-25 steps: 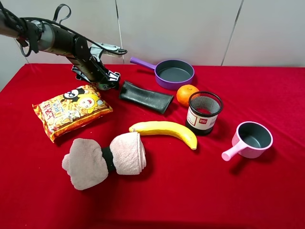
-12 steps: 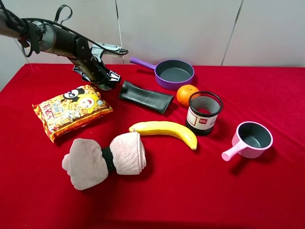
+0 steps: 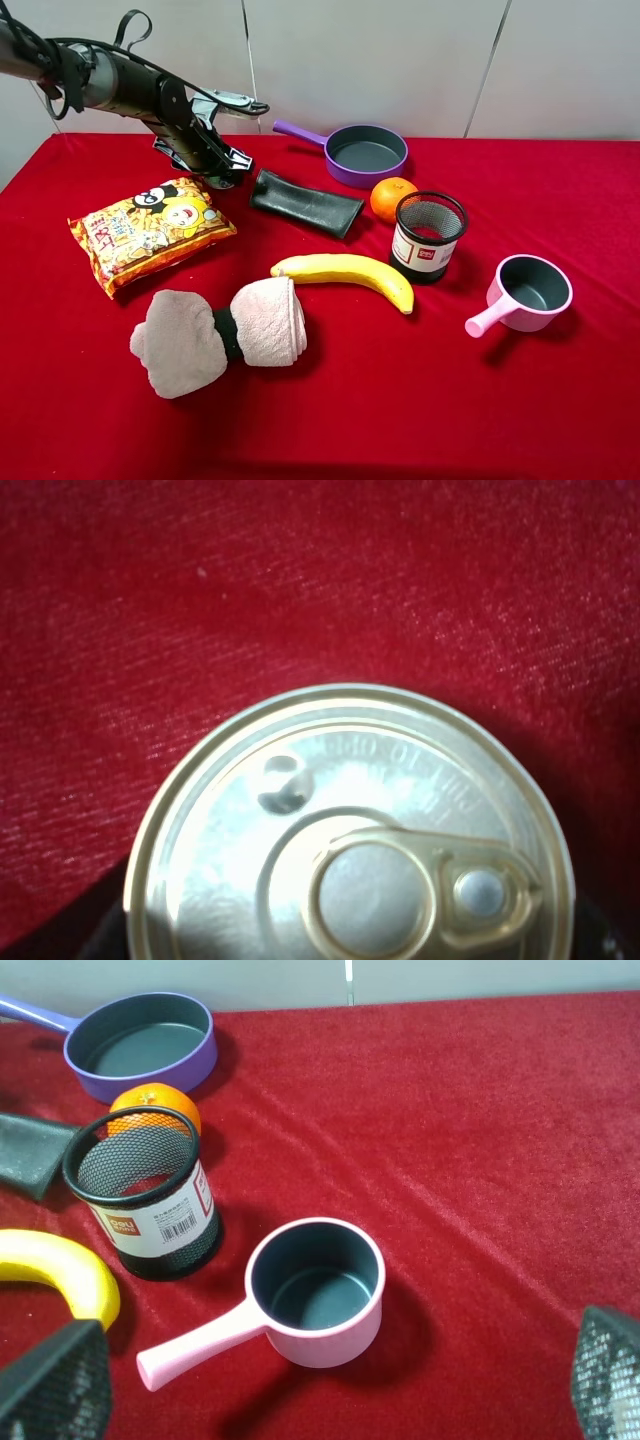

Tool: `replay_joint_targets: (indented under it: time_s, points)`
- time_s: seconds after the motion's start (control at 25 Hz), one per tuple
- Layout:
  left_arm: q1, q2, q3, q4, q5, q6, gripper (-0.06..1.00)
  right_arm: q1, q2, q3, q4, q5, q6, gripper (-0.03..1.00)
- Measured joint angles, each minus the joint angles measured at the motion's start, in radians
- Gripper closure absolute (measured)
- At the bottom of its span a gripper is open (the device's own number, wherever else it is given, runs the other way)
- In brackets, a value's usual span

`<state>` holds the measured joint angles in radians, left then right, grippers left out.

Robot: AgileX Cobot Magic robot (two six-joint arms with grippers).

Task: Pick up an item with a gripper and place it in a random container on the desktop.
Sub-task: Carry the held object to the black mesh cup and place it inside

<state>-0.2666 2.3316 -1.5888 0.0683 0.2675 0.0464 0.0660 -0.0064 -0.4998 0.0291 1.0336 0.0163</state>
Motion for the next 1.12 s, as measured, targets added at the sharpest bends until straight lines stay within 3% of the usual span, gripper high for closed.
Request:
replay_joint_targets:
  time_s: [0.72, 1.12]
  points:
    - [-0.013, -0.108, 0.0, 0.002, 0.08, 0.0, 0.3, 0.0, 0.0, 0.0, 0.0, 0.0, 0.0, 0.28]
    - [-0.096, -0.143, -0.019, 0.003, 0.126, 0.001, 0.3, 0.0, 0.0, 0.0, 0.0, 0.0, 0.0, 0.28]
